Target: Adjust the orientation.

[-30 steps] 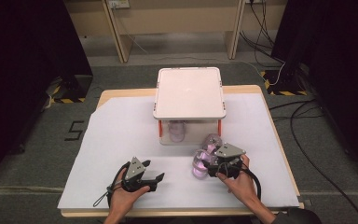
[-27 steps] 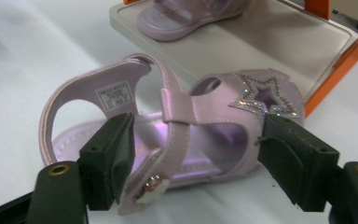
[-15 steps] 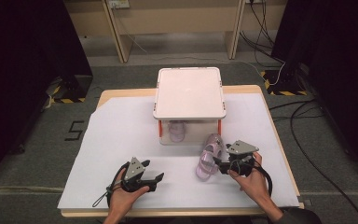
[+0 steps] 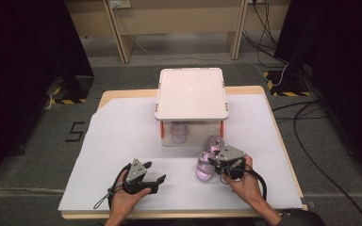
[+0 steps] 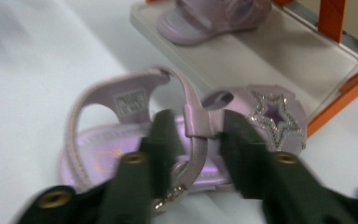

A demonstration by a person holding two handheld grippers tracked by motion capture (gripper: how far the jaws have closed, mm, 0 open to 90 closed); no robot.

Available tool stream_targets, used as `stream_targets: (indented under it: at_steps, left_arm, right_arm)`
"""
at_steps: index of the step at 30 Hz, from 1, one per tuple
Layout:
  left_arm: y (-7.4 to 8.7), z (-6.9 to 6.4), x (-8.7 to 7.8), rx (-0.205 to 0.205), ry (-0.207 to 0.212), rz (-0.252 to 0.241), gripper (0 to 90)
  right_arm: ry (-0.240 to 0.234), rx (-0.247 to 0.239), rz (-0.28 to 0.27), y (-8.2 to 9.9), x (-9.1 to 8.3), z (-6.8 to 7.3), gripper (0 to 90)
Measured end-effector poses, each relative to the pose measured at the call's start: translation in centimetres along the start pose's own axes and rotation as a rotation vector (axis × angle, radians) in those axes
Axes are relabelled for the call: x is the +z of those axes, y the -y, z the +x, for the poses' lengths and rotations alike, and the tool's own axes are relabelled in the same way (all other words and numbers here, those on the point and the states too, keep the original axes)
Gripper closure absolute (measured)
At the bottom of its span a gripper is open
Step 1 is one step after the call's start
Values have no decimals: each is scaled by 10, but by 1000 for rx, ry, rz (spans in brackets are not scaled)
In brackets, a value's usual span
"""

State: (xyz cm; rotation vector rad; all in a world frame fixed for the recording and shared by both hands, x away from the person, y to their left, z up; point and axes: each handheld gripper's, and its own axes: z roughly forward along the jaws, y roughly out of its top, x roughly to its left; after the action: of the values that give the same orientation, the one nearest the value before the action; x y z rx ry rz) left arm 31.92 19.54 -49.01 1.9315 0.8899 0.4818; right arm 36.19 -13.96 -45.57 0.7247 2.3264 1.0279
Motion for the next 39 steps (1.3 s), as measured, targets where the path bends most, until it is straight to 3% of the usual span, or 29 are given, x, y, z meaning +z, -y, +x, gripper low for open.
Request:
stream_targets:
  at_steps: [2,4,8,13,16,21,23,26,34,39]
  left_arm:
    - [0,0,0,-1,0,-1,248]
    - [0,-1,0,0,0,2,248]
    - [0,-1,1,2,2,3,248]
    - [0,0,-1,0,-1,3,248]
    - [0,0,0,0,0,0,248]
    - [-1,0,1,1,-3,3,248]
    - [-1,1,1,-2,-5,3,248]
    - [-1,1,1,-7,-8,5,248]
    - [-1,3,0,-24,-8,3,248]
    - [-1,3,0,-25,-5,3,248]
  right_arm:
    - [-7,-20,-18,-2,-6,-1,789]
    - [-15,-55,-1,-3,-11,-3,821]
    - [-22,-50,12,0,-14,-6,827]
    - [27,-96,27,0,-20,-9,823]
    - [39,-84,20,1,-23,-13,814]
    - [12,-67,20,8,-21,-14,697]
    - [32,-67,25,8,-19,-12,604]
    - [57,-77,30,9,-15,-11,539]
    - [88,-109,48,3,0,-5,495]
    - [131,-164,65,0,8,-4,488]
